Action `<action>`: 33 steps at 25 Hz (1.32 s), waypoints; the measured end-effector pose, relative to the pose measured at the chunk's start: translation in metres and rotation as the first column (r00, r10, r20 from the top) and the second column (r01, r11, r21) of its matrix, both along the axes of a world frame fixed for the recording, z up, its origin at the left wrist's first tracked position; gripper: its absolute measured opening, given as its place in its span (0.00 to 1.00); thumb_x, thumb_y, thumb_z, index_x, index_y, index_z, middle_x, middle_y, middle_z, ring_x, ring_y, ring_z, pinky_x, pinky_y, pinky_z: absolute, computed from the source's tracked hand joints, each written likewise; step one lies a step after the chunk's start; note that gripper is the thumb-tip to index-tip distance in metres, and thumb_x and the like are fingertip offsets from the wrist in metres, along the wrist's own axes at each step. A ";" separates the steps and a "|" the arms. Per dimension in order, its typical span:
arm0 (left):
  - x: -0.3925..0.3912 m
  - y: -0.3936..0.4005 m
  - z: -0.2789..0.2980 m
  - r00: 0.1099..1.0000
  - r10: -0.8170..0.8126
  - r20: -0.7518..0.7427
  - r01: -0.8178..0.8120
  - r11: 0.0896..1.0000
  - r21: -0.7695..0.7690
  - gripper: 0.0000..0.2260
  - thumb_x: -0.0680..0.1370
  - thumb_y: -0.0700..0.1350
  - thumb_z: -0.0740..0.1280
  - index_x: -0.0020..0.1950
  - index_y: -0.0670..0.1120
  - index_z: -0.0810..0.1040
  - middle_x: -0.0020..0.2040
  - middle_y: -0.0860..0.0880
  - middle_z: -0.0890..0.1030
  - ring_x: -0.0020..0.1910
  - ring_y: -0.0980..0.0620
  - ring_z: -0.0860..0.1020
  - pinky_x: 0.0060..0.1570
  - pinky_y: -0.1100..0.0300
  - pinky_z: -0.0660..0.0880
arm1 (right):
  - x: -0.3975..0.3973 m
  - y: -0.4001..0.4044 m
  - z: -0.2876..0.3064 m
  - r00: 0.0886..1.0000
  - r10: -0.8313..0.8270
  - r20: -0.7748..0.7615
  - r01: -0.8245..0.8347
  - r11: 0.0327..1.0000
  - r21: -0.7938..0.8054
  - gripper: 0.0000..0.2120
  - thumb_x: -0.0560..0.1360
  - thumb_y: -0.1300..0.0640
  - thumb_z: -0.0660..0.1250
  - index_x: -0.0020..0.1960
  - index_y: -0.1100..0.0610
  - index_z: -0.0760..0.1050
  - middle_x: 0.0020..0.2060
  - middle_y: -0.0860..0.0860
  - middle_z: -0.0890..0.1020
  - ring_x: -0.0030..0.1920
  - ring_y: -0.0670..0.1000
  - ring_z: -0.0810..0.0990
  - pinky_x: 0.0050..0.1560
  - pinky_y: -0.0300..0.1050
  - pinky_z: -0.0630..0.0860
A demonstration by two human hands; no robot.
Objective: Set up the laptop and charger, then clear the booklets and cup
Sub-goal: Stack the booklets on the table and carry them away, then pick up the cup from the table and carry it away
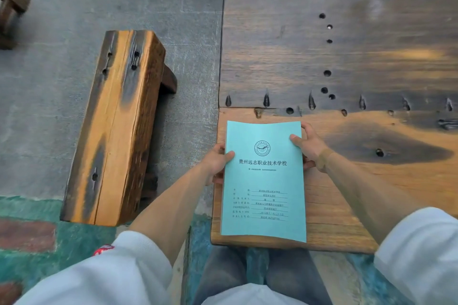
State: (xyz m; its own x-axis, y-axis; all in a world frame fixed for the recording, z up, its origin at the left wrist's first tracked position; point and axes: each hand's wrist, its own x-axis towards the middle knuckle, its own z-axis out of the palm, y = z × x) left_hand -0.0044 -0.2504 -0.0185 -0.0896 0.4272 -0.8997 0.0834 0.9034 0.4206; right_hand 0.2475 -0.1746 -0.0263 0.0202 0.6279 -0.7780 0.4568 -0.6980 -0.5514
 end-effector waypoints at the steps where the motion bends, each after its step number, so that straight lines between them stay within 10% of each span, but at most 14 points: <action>1: 0.000 0.000 -0.004 1.000 -0.001 -0.003 0.001 1.000 0.008 0.13 0.82 0.48 0.62 0.66 0.55 0.67 0.54 0.49 0.82 0.46 0.47 0.82 0.41 0.51 0.80 | 0.000 0.001 -0.002 1.000 0.003 0.004 -0.003 1.000 0.000 0.22 0.81 0.52 0.61 0.73 0.43 0.60 0.59 0.54 0.81 0.47 0.54 0.82 0.37 0.45 0.77; 7: 0.005 0.003 -0.021 0.969 -0.130 -0.212 0.155 0.983 0.102 0.17 0.80 0.47 0.66 0.68 0.48 0.71 0.62 0.48 0.80 0.55 0.47 0.81 0.55 0.52 0.78 | 0.000 0.000 -0.012 0.998 0.011 0.059 -0.013 0.999 0.034 0.22 0.81 0.55 0.60 0.74 0.46 0.60 0.63 0.53 0.79 0.53 0.56 0.82 0.48 0.50 0.79; 22: 0.000 0.006 -0.018 0.696 -0.486 -0.529 0.554 0.832 -0.035 0.20 0.76 0.56 0.66 0.65 0.51 0.71 0.59 0.49 0.80 0.54 0.48 0.80 0.53 0.48 0.79 | 0.007 -0.002 -0.014 0.967 0.081 0.243 -0.095 0.994 0.049 0.25 0.78 0.57 0.62 0.74 0.48 0.64 0.65 0.51 0.78 0.60 0.57 0.78 0.60 0.56 0.76; 33: 0.014 0.052 0.051 0.473 -0.458 -0.753 0.824 0.533 0.194 0.37 0.75 0.66 0.62 0.79 0.54 0.55 0.78 0.48 0.59 0.76 0.46 0.59 0.73 0.46 0.61 | 0.048 -0.042 0.068 0.760 0.215 0.614 -0.421 0.882 0.211 0.35 0.76 0.33 0.58 0.79 0.43 0.53 0.79 0.49 0.54 0.79 0.56 0.46 0.74 0.62 0.53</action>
State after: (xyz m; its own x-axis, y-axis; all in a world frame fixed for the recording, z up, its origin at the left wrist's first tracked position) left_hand 0.0099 -0.1984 0.0321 0.0282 0.9090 -0.4158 0.9150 0.1440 0.3769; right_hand 0.2955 -0.2169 0.0413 0.1373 0.8839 -0.4471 0.9142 -0.2868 -0.2863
